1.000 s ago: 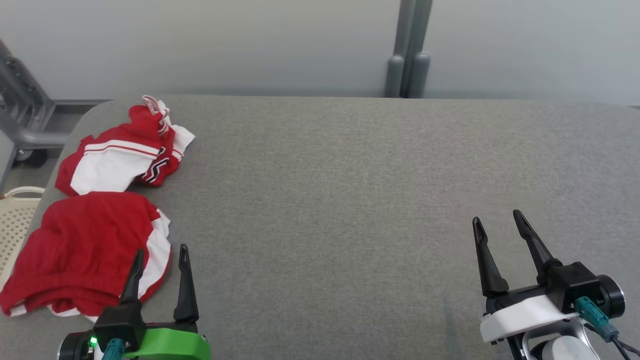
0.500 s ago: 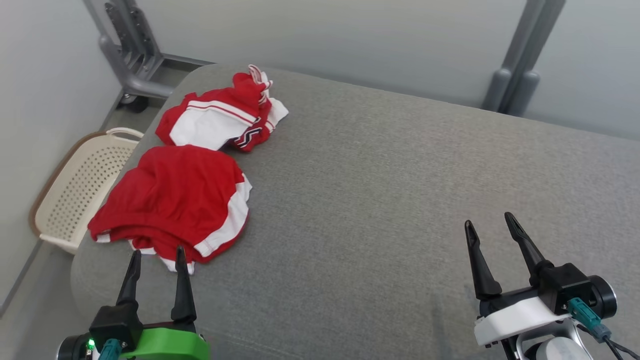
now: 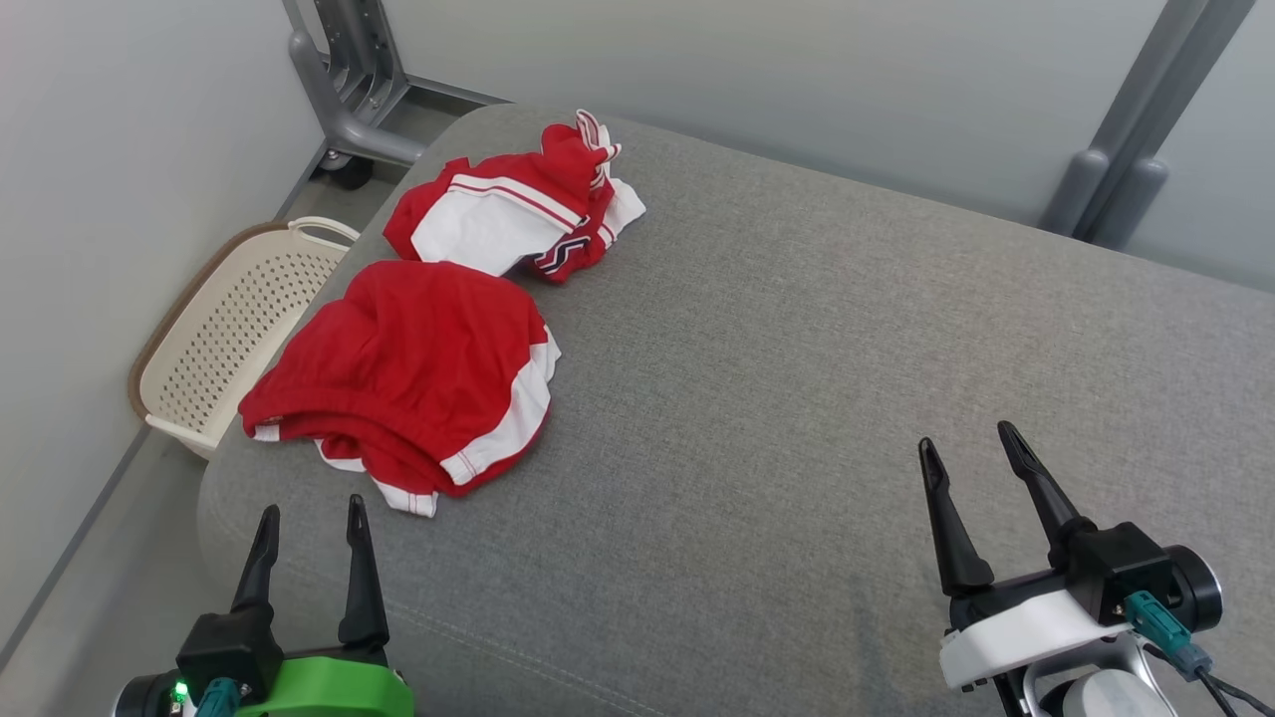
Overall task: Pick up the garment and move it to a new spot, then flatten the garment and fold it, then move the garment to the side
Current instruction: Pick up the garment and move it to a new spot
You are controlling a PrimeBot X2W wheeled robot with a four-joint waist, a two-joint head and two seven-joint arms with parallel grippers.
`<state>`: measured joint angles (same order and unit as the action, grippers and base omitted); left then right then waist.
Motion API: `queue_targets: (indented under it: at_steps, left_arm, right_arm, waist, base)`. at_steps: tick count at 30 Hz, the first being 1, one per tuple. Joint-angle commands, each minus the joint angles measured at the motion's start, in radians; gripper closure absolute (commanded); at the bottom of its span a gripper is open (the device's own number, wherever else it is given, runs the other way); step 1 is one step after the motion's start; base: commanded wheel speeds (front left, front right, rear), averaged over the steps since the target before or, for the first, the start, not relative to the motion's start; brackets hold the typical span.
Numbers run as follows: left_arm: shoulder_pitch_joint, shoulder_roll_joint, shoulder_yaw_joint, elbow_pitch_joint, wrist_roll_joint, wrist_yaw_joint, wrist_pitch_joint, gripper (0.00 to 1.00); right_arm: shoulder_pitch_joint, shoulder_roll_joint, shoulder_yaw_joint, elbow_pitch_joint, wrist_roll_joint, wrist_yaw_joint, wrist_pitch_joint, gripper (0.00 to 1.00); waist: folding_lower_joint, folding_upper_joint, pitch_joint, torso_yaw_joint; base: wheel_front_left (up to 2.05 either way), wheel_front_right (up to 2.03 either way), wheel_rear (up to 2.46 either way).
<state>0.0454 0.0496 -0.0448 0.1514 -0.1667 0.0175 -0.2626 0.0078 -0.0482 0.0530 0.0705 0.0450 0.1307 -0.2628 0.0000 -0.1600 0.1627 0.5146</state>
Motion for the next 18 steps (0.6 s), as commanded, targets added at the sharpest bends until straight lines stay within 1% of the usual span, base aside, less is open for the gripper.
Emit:
queue_targets:
  at_steps: [1,6,10,14,18]
  left_arm:
    - [0.002,0.002,0.005,0.003,-0.006,-0.003,-0.003,0.00]
    - [-0.036,0.029,0.014,0.023,-0.015,-0.025,-0.001,0.00]
    - [-0.096,0.062,0.022,0.030,-0.027,-0.043,0.034,0.00]
    - [-0.181,0.082,0.050,0.045,-0.066,-0.056,0.063,0.00]
    - [-0.270,0.106,0.062,0.099,-0.098,-0.075,0.106,0.00]
  right_arm:
    - [0.003,-0.004,-0.001,0.000,0.000,0.000,-0.003,0.00]
    - [-0.005,-0.004,0.000,-0.009,-0.011,0.000,-0.003,0.00]
    - [-0.022,-0.004,-0.003,-0.023,-0.035,0.000,-0.003,0.00]
    - [-0.067,-0.004,-0.007,-0.037,-0.080,0.000,-0.003,0.00]
    - [-0.127,-0.004,-0.010,-0.054,-0.130,0.000,-0.003,0.00]
  waist:
    - [0.0000,0.0000,0.001,-0.008]
    - [0.0000,0.0000,0.019,-0.031]
    - [0.0000,0.0000,0.055,-0.049]
    - [0.0000,0.0000,0.120,-0.071]
    - [0.0000,0.0000,0.204,-0.092]
  base:
    - [0.00,0.00,0.00]
    - [0.00,0.00,0.00]
    - [0.00,0.00,0.00]
    - [0.00,0.00,0.00]
    - [0.00,0.00,0.00]
